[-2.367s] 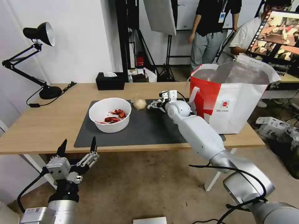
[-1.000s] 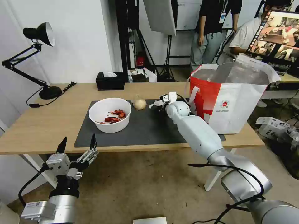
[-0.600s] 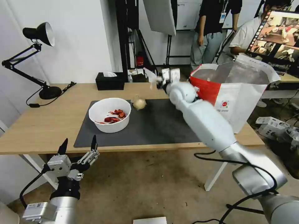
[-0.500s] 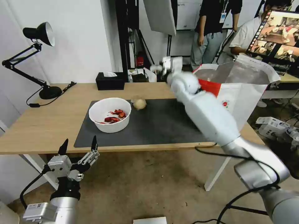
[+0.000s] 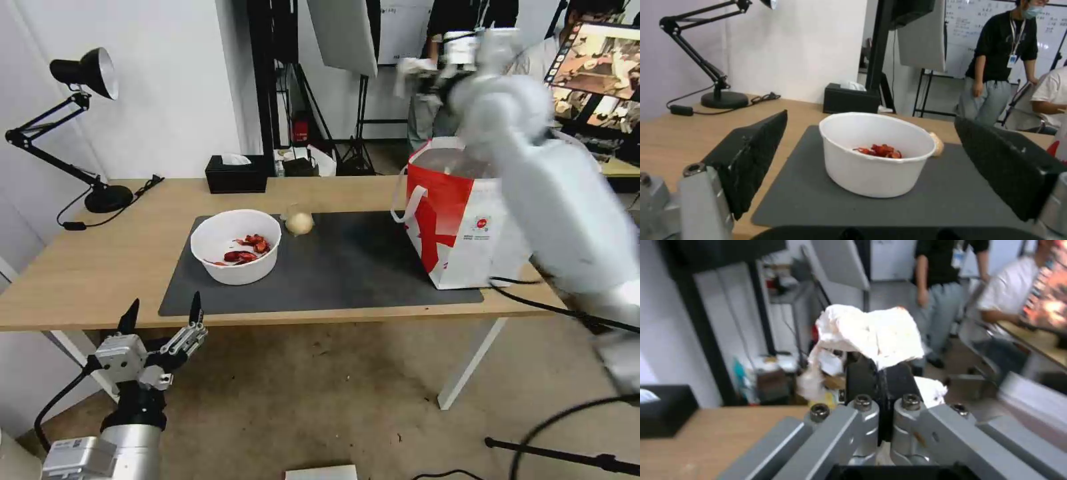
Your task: Pick up the trash from the table and place it into the takeout bag.
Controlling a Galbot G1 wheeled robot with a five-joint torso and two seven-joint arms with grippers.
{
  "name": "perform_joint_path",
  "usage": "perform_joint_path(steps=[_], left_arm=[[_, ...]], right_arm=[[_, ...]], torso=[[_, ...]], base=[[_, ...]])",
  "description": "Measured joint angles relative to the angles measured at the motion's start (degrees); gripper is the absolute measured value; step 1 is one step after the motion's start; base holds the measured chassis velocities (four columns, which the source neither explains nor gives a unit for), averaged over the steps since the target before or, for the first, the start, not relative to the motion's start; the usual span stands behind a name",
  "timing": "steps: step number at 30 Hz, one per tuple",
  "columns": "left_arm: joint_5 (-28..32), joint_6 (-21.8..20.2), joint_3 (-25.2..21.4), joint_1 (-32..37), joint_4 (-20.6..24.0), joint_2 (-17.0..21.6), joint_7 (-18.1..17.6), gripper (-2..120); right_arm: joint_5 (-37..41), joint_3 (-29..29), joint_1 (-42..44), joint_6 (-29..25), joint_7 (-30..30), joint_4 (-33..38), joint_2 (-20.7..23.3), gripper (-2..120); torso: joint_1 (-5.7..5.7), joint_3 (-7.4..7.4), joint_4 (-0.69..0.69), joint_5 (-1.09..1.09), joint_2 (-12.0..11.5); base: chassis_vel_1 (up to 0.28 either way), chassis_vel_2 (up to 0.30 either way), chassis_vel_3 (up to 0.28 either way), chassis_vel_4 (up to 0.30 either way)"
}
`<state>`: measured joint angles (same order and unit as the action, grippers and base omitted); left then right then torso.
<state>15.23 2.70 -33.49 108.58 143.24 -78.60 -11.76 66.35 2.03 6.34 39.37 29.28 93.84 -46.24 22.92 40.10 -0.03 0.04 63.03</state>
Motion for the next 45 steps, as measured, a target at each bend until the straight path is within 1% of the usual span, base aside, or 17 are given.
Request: perform_joint_path(steps=[1, 4, 7, 8, 10, 12, 13, 18, 19, 23, 24, 27, 31, 34, 40, 43, 45], left_arm=[[0.00, 0.00, 0.00, 0.00, 0.00, 0.00, 0.00, 100], [0.01, 0.01, 0.37, 0.14, 0.00, 0.41, -0.01, 100], [-0.11, 0.00, 1.15, 0.07, 0.00, 0.97, -0.04, 100], [-0.25, -0.06, 1.60, -0.02, 0.00, 1.16, -0.09, 100], [-0.34, -0.13, 1.81, -0.07, 0.00, 1.22, -0.17, 100], [-0.62, -0.29, 2.27, -0.10, 0.00, 1.35, -0.29, 100], [-0.62, -0.29, 2.27, -0.10, 0.00, 1.35, -0.29, 100], [-0.83, -0.37, 2.27, 0.09, 0.00, 1.33, -0.47, 100], [-0.83, -0.37, 2.27, 0.09, 0.00, 1.33, -0.47, 100], [-1.37, -0.37, 2.38, 0.22, 0.00, 1.13, -0.61, 100], [-1.37, -0.37, 2.38, 0.22, 0.00, 1.13, -0.61, 100], [-1.64, -0.37, 2.44, 0.29, 0.00, 1.07, -0.63, 100], [-1.71, -0.34, 2.43, 0.40, 0.00, 1.05, -0.65, 100], [-1.81, -0.31, 2.45, 0.51, 0.00, 0.97, -0.67, 100], [-2.14, -0.27, 2.67, 0.53, 0.00, 0.65, -0.67, 100], [-2.37, -0.24, 2.67, 0.59, 0.00, 0.39, -0.69, 100], [-2.49, -0.22, 2.66, 0.69, 0.00, 0.27, -0.69, 100]], right_arm=[[0.00, 0.00, 0.00, 0.00, 0.00, 0.00, 0.00, 0], [3.32, 3.52, 6.67, 0.11, 0.79, 3.67, 4.61, 0], [3.76, 5.25, 11.06, 0.12, 1.21, 5.05, 5.89, 2], [3.77, 5.79, 12.48, 0.09, 1.48, 5.25, 5.98, 8], [3.77, 6.00, 13.11, 0.05, 1.71, 5.26, 5.94, 10], [3.72, 6.56, 14.24, -0.05, 2.40, 4.91, 5.32, 22], [3.72, 6.56, 14.24, -0.05, 2.40, 4.91, 5.32, 22], [3.23, 7.07, 14.80, -0.20, 2.71, 4.07, 4.62, 41], [3.23, 7.07, 14.80, -0.20, 2.71, 4.07, 4.62, 41], [2.73, 7.31, 15.23, -0.35, 2.71, 4.19, 4.33, 61], [2.73, 7.31, 15.23, -0.35, 2.71, 4.19, 4.33, 61], [2.49, 7.50, 15.29, -0.51, 2.76, 4.79, 4.27, 75], [2.47, 7.60, 15.17, -1.05, 2.85, 5.90, 4.33, 85], [2.85, 7.55, 14.14, -2.16, 2.87, 9.65, 5.04, 99], [3.05, 7.33, 16.64, -4.70, 2.72, 18.30, 6.97, 100], [0.57, 9.35, 24.45, -7.45, 2.47, 26.75, 8.58, 100], [-1.12, 10.02, 27.97, -8.51, 2.46, 29.39, 8.94, 100]], torso=[[0.00, 0.00, 0.00, 0.00, 0.00], [-0.01, -0.01, 0.00, -0.03, 0.00], [0.00, 0.00, 0.00, -0.02, 0.00], [0.00, 0.00, 0.01, -0.02, 0.00], [0.00, 0.00, 0.02, -0.03, 0.00], [-0.01, 0.00, 0.04, -0.04, 0.00], [-0.01, 0.00, 0.04, -0.04, 0.00], [0.00, 0.00, 0.03, -0.04, 0.00], [0.00, 0.00, 0.03, -0.04, 0.00], [-0.01, 0.00, 0.03, -0.05, 0.00], [-0.01, 0.00, 0.03, -0.05, 0.00], [0.00, 0.00, 0.02, -0.04, 0.00], [0.00, 0.01, 0.02, -0.04, 0.00], [0.00, 0.00, 0.03, -0.05, 0.00], [0.00, 0.00, 0.04, -0.06, 0.00], [0.00, 0.00, 0.02, -0.06, 0.00], [0.00, 0.00, 0.02, -0.05, 0.00]], base=[[0.000, 0.000, 0.000, 0.000], [0.000, 0.000, 0.000, 0.000], [0.000, 0.000, 0.000, 0.000], [0.000, 0.000, 0.000, 0.000], [0.000, 0.000, 0.000, 0.000], [0.000, 0.000, 0.000, 0.000], [0.000, 0.000, 0.000, 0.000], [0.000, 0.000, 0.000, 0.000], [0.000, 0.000, 0.000, 0.000], [0.000, 0.000, 0.000, 0.000], [0.000, 0.000, 0.000, 0.000], [0.000, 0.000, 0.000, 0.000], [0.000, 0.000, 0.000, 0.000], [0.000, 0.000, 0.000, 0.000], [0.000, 0.000, 0.000, 0.000], [0.000, 0.000, 0.000, 0.000], [0.000, 0.000, 0.000, 0.000]])
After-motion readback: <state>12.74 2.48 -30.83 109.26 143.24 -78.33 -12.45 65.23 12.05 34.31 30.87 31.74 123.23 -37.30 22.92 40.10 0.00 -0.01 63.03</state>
